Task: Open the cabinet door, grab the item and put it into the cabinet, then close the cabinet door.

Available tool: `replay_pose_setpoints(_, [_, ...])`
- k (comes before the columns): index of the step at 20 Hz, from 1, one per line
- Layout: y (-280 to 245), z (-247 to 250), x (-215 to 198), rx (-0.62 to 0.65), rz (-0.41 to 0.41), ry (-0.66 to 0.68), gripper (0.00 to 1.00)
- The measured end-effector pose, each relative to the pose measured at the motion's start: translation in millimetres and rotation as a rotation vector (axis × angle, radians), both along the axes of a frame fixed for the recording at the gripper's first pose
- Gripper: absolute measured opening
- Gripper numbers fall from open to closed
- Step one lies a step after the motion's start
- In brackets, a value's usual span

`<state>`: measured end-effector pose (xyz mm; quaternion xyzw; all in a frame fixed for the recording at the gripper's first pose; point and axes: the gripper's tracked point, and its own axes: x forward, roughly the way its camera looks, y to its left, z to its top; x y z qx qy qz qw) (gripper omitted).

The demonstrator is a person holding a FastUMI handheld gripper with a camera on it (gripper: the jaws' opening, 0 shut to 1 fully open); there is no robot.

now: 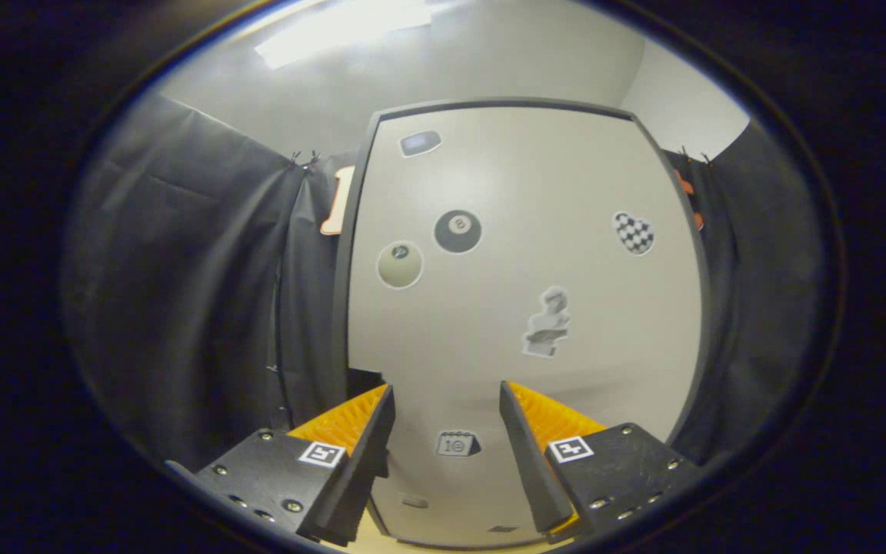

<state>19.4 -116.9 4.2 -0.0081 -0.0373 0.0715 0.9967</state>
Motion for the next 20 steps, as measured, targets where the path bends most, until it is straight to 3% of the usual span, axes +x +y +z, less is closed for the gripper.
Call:
replay_pose_setpoints(6, [-73, 0, 1, -0.086, -0.068, -0.026, 0.81])
replay_pose_setpoints(15, [-125, -28, -5, -0.099, 0.009, 0.012, 0.81])
replay_pose_setpoints(20, [-165, -44, -6, -0.076, 0.008, 0.045, 0.81])
